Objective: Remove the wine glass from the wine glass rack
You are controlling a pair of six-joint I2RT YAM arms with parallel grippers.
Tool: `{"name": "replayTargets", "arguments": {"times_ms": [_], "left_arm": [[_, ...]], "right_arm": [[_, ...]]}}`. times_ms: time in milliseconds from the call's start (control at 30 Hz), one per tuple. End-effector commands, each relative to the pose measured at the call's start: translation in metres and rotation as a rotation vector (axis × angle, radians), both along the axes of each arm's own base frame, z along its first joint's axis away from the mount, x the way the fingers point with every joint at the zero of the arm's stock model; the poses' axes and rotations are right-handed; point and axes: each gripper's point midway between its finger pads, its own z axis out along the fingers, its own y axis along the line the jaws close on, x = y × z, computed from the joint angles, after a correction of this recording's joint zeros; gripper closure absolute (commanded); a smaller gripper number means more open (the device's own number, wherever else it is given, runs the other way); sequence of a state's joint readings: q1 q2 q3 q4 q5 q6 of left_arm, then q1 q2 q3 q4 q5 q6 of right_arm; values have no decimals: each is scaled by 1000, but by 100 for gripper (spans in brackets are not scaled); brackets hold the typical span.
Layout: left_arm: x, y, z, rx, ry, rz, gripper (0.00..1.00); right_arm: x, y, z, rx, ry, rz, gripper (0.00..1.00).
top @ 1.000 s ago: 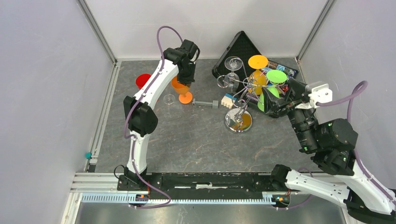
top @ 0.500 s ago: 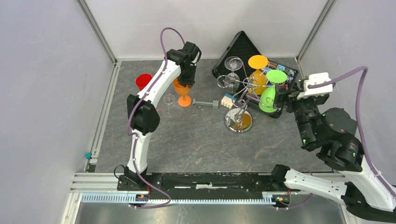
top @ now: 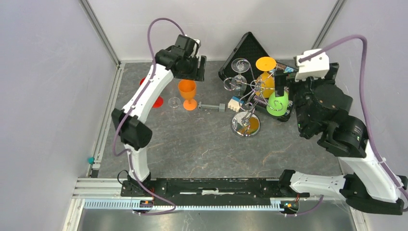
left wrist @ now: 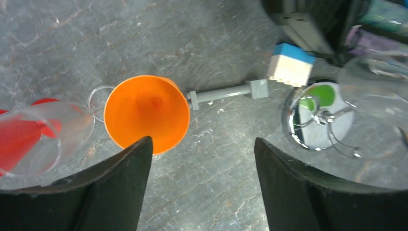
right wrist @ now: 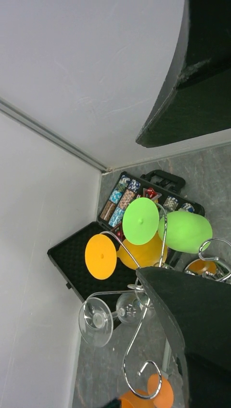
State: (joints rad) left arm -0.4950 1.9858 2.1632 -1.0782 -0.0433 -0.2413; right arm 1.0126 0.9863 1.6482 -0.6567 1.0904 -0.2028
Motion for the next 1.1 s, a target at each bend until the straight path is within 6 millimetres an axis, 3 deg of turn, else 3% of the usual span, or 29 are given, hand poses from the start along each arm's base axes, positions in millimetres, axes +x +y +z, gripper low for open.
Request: {"name": "replayTargets", "arguments": {"times_ms": [0,200,300,500,600,800,1067], "left_arm": [[-18,-2,66,-125,-168,-74,16],[-61,17,89,-196,-250,-79,2],[-82,22,98,-251,-281,-78,0],[-120,30,113,-325,-321,-121,0],[-137,31,116,-356,-326,-157,0],[-153,38,106,-347,-325,-176,0],[-155,39,93,-333,-299,-178,0]], "right_arm": [[3,-9,1,-95,46,-111,2],[6,-13,-1,-219,88,-112,3],[21,-9,-17,-315,162,-89,4],[65,-28,-65,-462,376,-108,2],[73,-21,-71,-450,392,-54,2],[84,-6,-89,-502,463,28,3],[85,-1,-113,-556,539,70,7]]}}
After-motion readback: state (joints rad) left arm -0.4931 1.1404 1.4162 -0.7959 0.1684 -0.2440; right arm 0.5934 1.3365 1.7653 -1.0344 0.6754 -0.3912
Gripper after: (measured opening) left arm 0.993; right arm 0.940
